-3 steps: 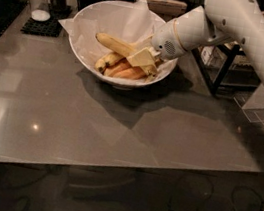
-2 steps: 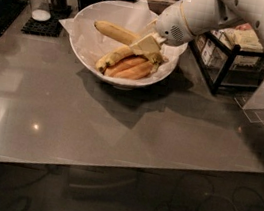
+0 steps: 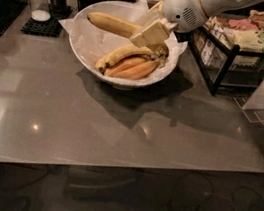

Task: Pick banana from white bowl

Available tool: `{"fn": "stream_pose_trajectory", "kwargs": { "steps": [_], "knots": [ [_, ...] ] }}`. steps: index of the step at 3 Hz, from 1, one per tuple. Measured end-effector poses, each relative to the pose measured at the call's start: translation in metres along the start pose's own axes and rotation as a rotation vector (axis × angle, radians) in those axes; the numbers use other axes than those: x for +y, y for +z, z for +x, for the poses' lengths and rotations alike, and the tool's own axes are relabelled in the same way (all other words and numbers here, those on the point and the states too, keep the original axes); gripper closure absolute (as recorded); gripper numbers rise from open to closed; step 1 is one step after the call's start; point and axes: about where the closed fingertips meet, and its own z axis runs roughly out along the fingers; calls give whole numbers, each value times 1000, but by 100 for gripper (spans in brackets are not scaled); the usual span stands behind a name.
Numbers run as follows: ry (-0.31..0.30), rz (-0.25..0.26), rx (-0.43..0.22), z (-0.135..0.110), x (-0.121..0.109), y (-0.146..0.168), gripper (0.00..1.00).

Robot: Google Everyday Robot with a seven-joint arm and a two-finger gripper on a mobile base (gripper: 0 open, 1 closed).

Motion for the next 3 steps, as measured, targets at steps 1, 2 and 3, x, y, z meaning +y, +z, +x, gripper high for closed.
{"fn": "stream_pose_trajectory", "kwargs": {
  "steps": [1, 2, 3],
  "knots": [
    [-6, -67, -129, 2, 32, 1, 100],
    [25, -82, -296, 18, 56, 1, 100],
    [31, -76, -317, 19, 60, -7, 100]
  ]
}}
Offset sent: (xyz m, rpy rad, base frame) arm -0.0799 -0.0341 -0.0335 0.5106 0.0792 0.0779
